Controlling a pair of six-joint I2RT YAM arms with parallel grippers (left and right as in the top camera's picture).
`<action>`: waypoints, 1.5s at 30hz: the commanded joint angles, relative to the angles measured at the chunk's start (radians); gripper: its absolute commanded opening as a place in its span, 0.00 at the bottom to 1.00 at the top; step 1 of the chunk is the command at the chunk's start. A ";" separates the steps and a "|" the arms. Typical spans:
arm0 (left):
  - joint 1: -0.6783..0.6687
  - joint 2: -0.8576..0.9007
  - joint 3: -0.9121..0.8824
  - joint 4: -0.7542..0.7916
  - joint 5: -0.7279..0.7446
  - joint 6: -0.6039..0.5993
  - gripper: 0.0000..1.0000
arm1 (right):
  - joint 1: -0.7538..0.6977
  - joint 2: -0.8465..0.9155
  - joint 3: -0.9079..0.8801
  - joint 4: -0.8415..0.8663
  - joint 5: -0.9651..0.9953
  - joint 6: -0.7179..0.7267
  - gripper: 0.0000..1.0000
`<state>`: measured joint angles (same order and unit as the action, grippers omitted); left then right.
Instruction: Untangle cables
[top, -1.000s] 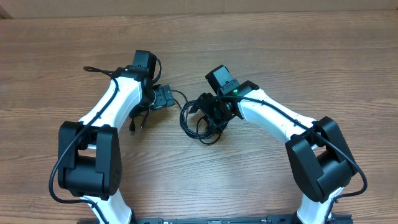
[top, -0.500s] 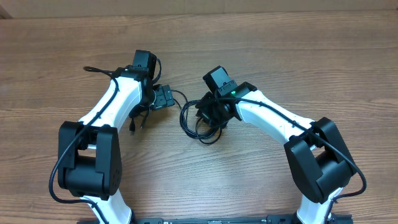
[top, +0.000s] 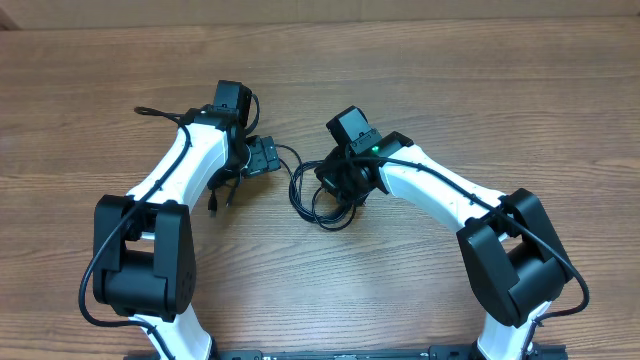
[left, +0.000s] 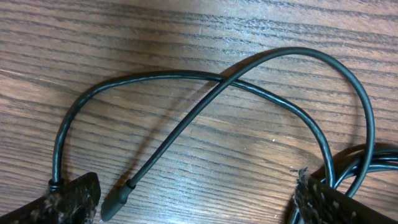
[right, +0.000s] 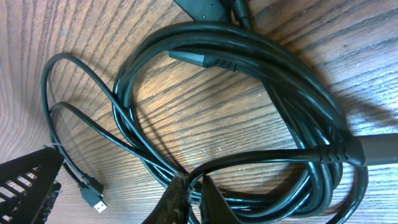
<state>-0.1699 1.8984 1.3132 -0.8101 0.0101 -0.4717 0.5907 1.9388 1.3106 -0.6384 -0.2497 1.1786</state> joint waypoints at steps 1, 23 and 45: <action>0.001 -0.007 -0.009 0.003 -0.018 -0.003 1.00 | 0.018 0.003 -0.010 0.003 0.017 0.000 0.08; 0.001 -0.007 -0.009 0.003 -0.018 -0.003 1.00 | 0.044 0.003 -0.016 -0.002 0.104 0.000 0.06; 0.001 -0.007 -0.009 0.003 -0.018 -0.003 1.00 | -0.101 0.003 -0.016 -0.143 0.470 0.000 0.04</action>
<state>-0.1699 1.8984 1.3132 -0.8104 0.0097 -0.4721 0.5152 1.9388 1.3067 -0.7685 0.0910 1.1774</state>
